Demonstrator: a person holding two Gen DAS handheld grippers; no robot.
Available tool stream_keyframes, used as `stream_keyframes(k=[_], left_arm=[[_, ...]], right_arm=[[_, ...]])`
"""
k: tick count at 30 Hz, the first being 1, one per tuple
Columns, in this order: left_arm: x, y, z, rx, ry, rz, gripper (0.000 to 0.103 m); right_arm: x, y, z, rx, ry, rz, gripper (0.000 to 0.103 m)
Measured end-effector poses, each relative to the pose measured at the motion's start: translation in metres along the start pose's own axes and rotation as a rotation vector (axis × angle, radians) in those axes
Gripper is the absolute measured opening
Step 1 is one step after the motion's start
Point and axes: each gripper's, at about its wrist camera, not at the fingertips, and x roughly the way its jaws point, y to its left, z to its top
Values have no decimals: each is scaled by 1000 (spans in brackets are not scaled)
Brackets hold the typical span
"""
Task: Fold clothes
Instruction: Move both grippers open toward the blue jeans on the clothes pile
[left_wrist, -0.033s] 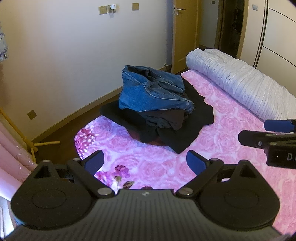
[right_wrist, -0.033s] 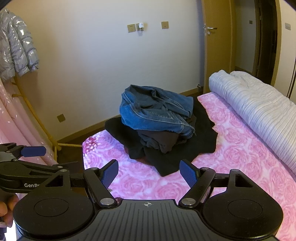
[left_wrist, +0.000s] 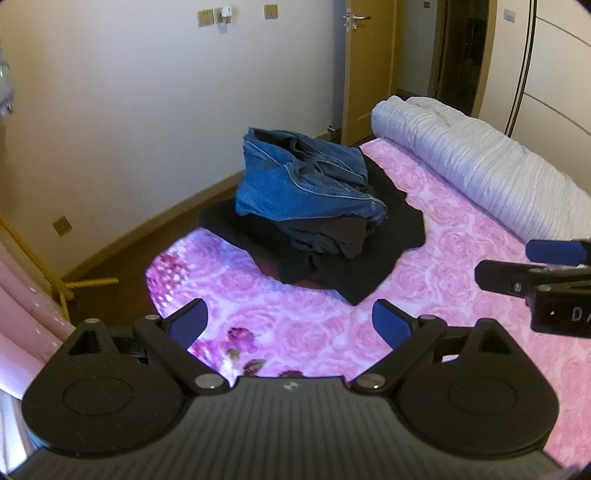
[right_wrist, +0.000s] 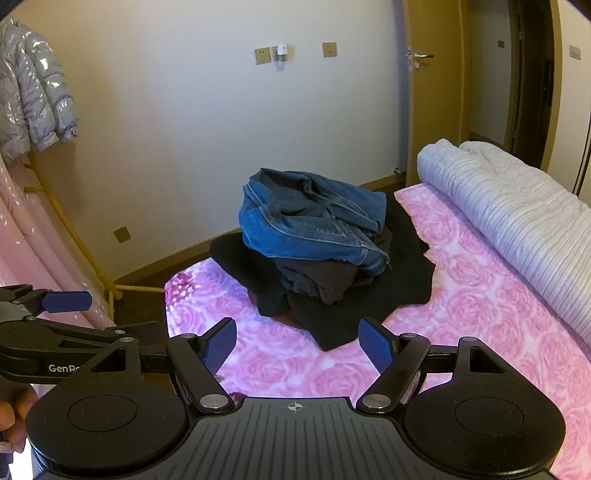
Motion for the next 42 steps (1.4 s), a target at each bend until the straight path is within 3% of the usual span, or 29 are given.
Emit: stream_keyframes(k=[8, 17, 23, 28, 32, 35, 42], left_arm=[[-3, 10, -8, -39, 11, -47, 94], [2, 14, 5, -75, 29, -27, 94], [1, 11, 0, -62, -29, 13, 94], [10, 10, 3, -96, 82, -43, 91], [19, -5, 4, -12, 162, 12, 91], [18, -16, 2, 63, 156, 37, 91], [22, -11, 13, -25, 185, 0, 91]], right_arm=[[-3, 4, 1, 2, 4, -3, 76], [2, 3, 0, 2, 4, 2, 76], [3, -2, 0, 4, 6, 5, 76], [3, -5, 0, 9, 6, 4, 76], [3, -9, 1, 11, 6, 4, 76], [2, -11, 1, 9, 3, 3, 76], [0, -17, 2, 14, 0, 3, 76]])
